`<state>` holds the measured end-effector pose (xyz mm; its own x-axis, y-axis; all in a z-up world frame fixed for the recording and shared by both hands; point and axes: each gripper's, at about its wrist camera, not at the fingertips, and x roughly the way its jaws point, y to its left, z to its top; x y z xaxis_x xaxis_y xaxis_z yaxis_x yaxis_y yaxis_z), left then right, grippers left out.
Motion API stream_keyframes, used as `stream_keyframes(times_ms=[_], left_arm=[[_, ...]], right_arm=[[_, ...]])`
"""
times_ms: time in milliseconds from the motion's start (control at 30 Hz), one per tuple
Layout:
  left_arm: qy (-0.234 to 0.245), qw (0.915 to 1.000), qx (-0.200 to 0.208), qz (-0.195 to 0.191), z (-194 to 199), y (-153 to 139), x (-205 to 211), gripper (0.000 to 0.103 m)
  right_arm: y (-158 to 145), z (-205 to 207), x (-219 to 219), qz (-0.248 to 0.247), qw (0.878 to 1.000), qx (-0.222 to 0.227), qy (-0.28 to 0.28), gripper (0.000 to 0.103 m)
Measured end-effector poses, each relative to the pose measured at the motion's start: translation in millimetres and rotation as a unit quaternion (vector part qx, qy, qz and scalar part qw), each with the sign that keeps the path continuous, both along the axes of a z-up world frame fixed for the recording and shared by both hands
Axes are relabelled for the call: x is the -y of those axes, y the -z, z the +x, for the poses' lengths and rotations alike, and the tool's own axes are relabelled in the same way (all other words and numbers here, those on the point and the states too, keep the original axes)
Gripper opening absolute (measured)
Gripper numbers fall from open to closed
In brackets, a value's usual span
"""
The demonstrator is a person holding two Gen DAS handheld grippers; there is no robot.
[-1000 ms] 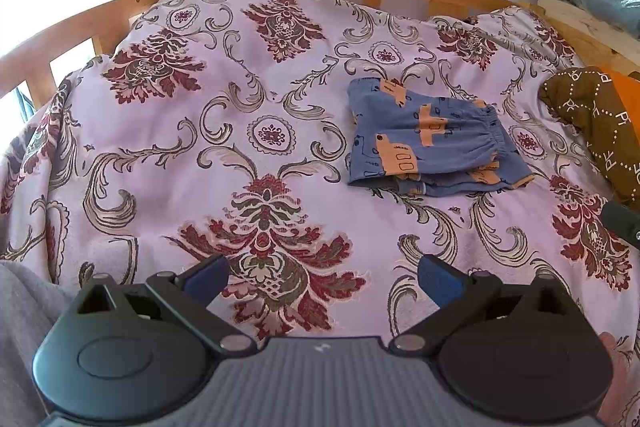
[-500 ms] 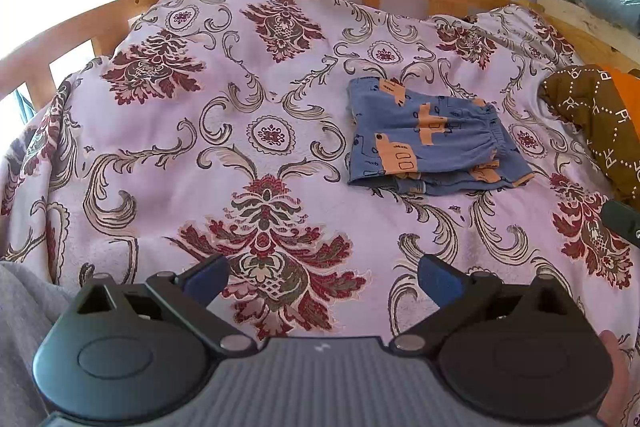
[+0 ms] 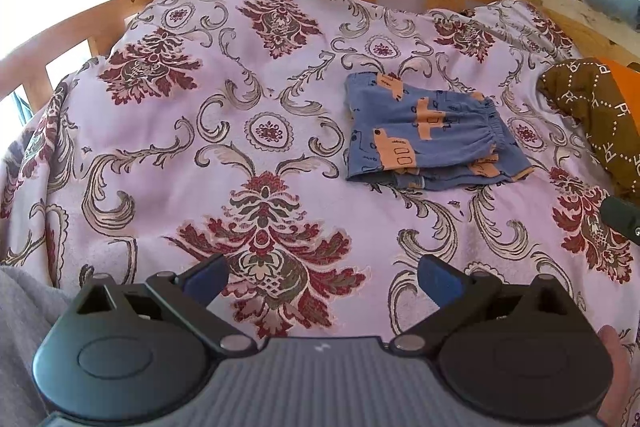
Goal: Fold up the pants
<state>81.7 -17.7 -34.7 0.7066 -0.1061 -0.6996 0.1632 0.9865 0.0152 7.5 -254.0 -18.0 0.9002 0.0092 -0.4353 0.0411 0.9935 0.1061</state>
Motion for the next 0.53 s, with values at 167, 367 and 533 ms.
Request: stream_keyframes(times_ms=[167, 367, 533], left_arm=[[0.007, 1.0000, 0.001, 0.004, -0.7, -0.8, 1.8, 0.103], [0.017, 0.9998, 0.004, 0.007, -1.3, -1.0, 2.8, 0.103], [0.019, 0.9998, 0.006, 0.009, -2.2, -1.5, 3.5, 0.103]], right_arm=[[-0.3, 0.1, -1.3, 0.000, 1.000, 0.000, 0.000, 0.102], [-0.2, 0.0, -1.0, 0.000, 1.000, 0.000, 0.001, 0.102], [-0.5, 0.0, -1.6, 0.000, 1.000, 0.000, 0.001, 0.102]])
